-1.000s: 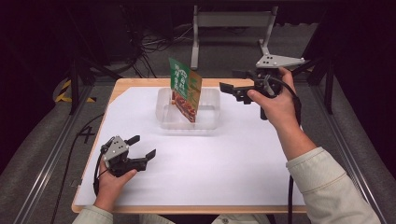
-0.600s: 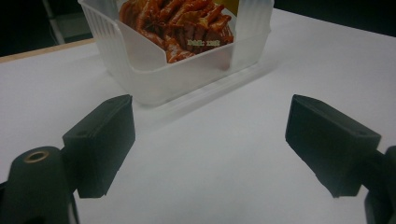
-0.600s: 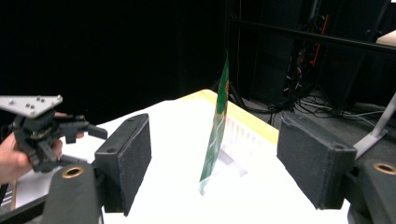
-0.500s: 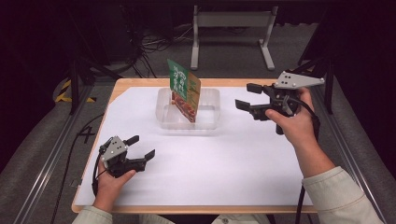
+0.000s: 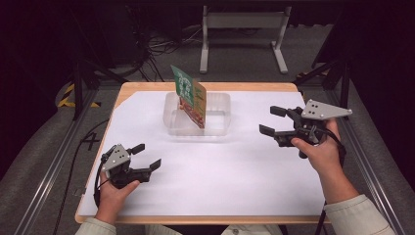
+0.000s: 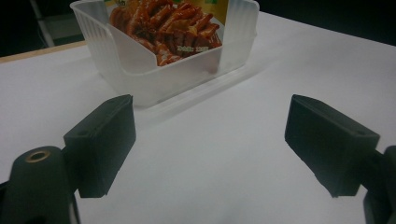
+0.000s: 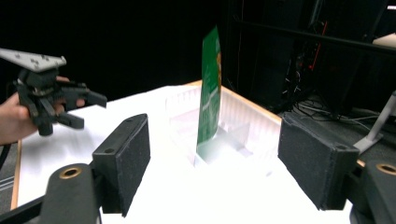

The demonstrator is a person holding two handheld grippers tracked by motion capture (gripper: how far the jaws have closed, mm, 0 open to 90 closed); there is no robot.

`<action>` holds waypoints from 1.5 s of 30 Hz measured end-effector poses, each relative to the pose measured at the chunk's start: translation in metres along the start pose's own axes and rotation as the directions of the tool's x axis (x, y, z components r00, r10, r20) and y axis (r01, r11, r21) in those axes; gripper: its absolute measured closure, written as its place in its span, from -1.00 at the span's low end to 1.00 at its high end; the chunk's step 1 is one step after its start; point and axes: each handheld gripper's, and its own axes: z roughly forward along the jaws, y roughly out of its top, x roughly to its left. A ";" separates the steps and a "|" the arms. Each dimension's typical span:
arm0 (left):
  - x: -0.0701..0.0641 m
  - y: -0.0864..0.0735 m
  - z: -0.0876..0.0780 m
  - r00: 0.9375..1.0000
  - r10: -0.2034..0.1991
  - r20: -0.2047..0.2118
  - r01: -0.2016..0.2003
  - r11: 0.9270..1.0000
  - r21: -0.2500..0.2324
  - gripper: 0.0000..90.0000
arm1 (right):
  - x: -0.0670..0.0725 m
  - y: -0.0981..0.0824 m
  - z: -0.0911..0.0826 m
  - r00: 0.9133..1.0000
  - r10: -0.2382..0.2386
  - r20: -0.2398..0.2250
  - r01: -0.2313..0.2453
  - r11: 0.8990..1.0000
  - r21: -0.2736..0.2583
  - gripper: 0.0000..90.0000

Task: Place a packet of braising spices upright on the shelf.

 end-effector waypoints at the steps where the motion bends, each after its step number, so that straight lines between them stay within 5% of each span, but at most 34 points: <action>1: 0.000 0.000 -0.001 1.000 0.002 -0.002 -0.002 1.000 -0.004 -0.62 | 0.000 -0.005 -0.001 1.000 -0.003 0.005 0.003 1.000 0.002 -0.45; 14: 0.000 -0.002 -0.010 1.000 -0.010 0.002 0.010 1.000 -0.021 -0.64 | 0.003 -0.064 -0.008 0.998 -0.037 0.045 0.036 0.999 0.040 -0.45; 24: -0.001 -0.003 -0.012 1.000 -0.013 0.005 0.013 1.000 -0.015 -0.64 | 0.005 -0.106 -0.009 0.997 0.009 0.073 -0.014 0.998 0.058 -0.45; 45: 0.002 -0.006 -0.008 0.999 -0.014 -0.029 0.013 1.000 -0.010 -0.67 | 0.008 -0.151 -0.001 0.994 0.040 0.101 -0.053 0.990 0.129 -0.47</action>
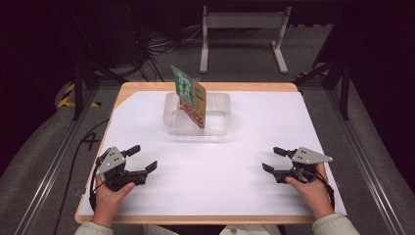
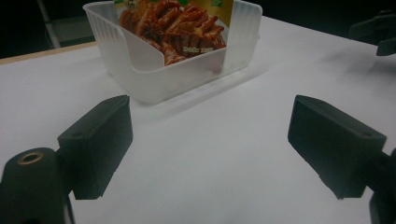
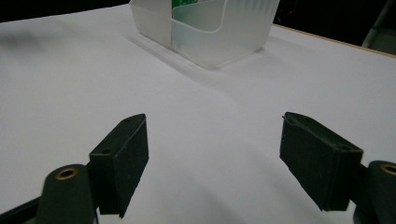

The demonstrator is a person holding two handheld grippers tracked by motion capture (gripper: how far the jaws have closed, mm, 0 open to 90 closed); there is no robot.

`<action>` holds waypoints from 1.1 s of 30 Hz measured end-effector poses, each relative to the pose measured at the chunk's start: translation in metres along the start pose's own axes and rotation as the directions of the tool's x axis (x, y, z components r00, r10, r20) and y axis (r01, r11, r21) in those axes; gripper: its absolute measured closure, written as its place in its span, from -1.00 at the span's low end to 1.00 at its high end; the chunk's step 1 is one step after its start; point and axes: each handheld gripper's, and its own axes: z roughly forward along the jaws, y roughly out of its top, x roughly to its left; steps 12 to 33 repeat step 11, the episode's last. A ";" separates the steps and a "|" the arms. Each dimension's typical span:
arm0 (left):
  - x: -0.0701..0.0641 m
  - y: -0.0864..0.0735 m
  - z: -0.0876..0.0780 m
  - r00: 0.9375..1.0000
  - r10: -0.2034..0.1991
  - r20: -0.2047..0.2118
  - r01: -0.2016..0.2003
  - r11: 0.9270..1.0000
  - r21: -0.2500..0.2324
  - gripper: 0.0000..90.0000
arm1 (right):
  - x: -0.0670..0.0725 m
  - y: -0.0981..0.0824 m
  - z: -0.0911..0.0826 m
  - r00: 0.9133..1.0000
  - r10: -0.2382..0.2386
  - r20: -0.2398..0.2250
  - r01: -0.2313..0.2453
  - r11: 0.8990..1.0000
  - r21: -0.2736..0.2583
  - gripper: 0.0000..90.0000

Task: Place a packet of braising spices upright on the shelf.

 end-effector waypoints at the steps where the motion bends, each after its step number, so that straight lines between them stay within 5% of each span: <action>1: 0.000 0.000 0.001 1.000 -0.001 -0.008 0.001 1.000 0.005 -0.67 | 0.000 -0.001 0.001 1.000 0.000 0.000 0.000 1.000 0.001 -0.48; 33: 0.000 -0.001 0.002 1.000 -0.003 -0.006 0.003 1.000 0.005 -0.67 | 0.000 -0.001 -0.001 1.000 0.001 0.006 -0.001 1.000 0.001 -0.49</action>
